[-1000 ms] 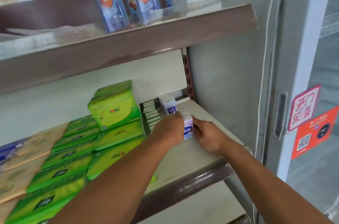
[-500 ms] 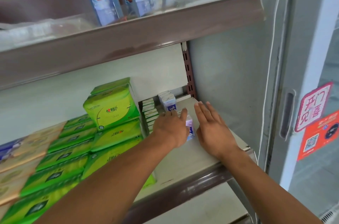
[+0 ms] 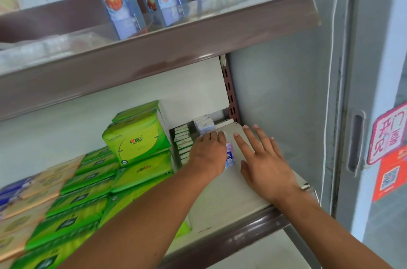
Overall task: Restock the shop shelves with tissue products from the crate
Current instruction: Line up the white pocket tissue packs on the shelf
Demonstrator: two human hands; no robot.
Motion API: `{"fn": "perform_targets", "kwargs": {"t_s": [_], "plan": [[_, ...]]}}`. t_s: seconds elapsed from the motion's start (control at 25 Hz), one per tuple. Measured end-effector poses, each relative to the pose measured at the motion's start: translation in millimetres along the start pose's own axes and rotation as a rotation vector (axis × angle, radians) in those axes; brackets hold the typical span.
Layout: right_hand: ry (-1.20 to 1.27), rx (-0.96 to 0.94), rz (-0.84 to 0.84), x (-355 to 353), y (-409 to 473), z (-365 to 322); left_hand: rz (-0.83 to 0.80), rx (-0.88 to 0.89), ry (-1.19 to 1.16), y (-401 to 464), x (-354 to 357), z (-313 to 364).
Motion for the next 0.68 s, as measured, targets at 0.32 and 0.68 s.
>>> {"fn": "perform_targets", "kwargs": {"t_s": [0.32, 0.68], "plan": [[0.009, -0.026, -0.010, 4, -2, 2, -0.088, -0.045, -0.014, 16, 7, -8], [0.014, -0.033, -0.011, 9, -3, 3, -0.092, -0.079, -0.051, 27, 18, -14]]}}
Point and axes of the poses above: each hand's wrist, its own y-axis towards the middle knuckle, its own x-axis out of the palm, z = x × y, the point moved 3 cm from there along y, towards the middle knuckle, and after that the axes turned 14 degrees about y, right-handed, at the moved point
